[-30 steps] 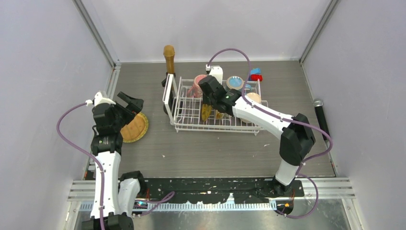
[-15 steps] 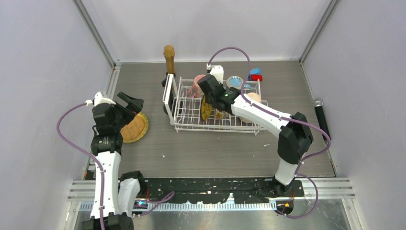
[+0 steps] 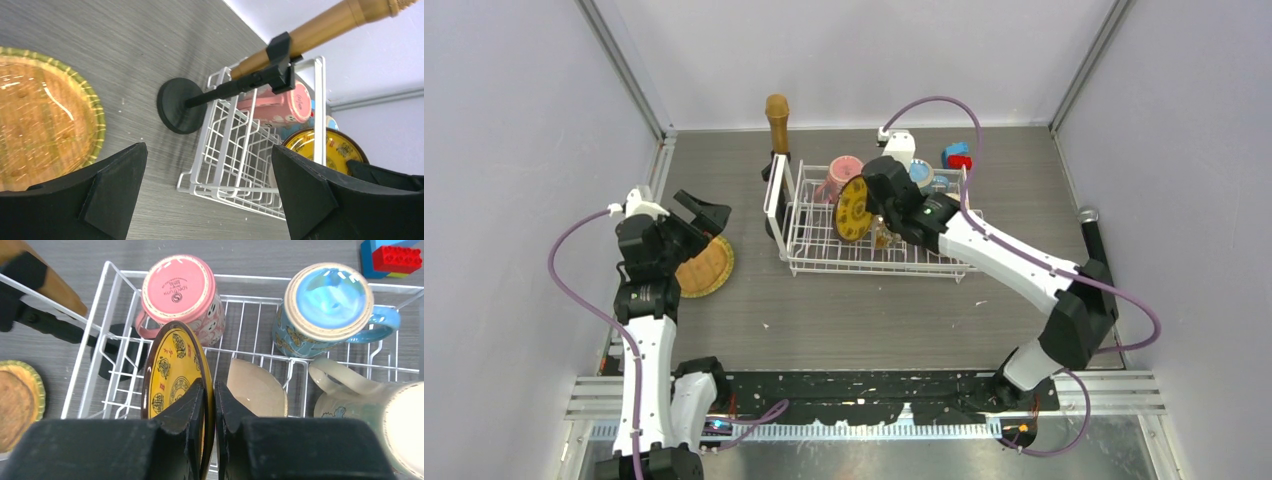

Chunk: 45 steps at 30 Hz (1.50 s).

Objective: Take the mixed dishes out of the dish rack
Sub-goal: Pick up the plate from the dish rack.

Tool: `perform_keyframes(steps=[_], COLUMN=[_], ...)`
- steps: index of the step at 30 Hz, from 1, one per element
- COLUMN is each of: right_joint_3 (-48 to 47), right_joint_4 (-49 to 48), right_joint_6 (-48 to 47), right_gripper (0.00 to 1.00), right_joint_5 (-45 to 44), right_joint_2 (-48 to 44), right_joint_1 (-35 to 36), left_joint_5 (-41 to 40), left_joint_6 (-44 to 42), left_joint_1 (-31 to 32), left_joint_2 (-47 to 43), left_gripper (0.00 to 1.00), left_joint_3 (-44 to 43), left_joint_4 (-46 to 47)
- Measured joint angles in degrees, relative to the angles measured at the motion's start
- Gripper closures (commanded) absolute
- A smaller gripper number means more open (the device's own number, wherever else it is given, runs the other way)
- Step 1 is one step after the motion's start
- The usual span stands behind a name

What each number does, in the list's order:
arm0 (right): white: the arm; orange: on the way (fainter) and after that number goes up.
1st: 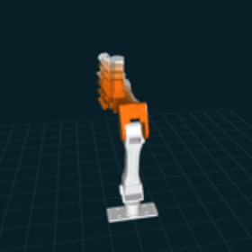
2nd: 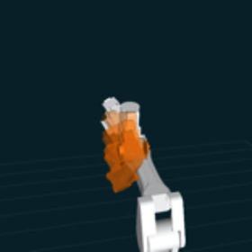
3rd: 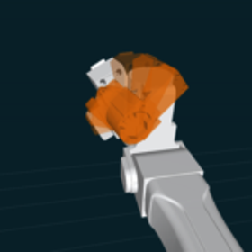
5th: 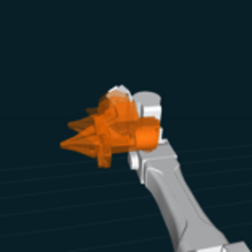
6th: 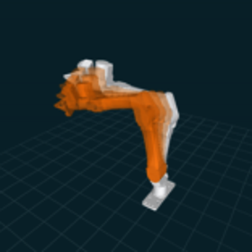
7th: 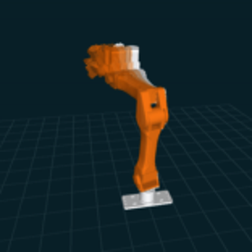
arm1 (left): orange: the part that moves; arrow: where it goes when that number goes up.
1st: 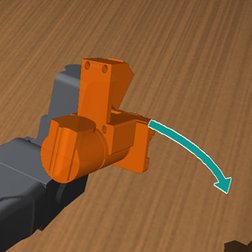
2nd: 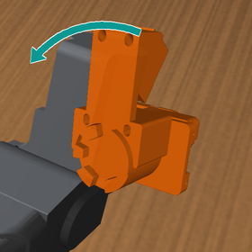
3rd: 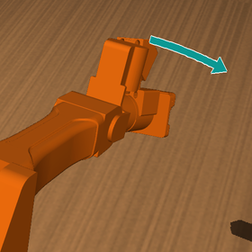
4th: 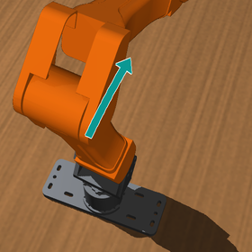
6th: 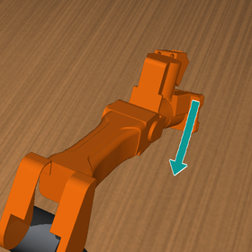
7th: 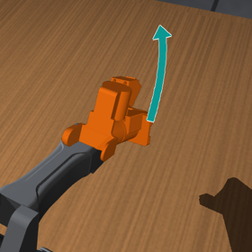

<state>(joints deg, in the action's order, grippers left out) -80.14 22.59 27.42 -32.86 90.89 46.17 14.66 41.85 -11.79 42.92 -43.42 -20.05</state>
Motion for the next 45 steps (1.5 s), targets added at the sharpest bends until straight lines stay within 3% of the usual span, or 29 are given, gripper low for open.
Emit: perform_keyframes(steps=[10,19,31,45], right_joint_3=[11.30,21.90,23.06,18.58], right_joint_4=[-9.68,-25.51,-36.81,-39.67], right_joint_6=[-0.04,6.38,12.92,15.13], right_gripper=[1.00,1.00,1.00,1.00], right_joint_5=[0.98,15.67,33.57,41.97], right_joint_2=[-12.41,-20.94,-19.65,-13.64], right_joint_1=[-0.04,-3.41,-4.55,-4.68], left_joint_5=[13.22,27.65,29.99,29.55], left_joint_6=[0.92,6.16,6.01,4.00], left_joint_1=[0.00,0.28,10.84,10.95], left_joint_2=[0.13,3.02,8.50,7.02], left_gripper=[0.00,0.00,0.01,0.10], left_joint_3=[1.49,4.02,3.72,2.97], left_joint_4=[7.80,20.76,23.74,22.29])
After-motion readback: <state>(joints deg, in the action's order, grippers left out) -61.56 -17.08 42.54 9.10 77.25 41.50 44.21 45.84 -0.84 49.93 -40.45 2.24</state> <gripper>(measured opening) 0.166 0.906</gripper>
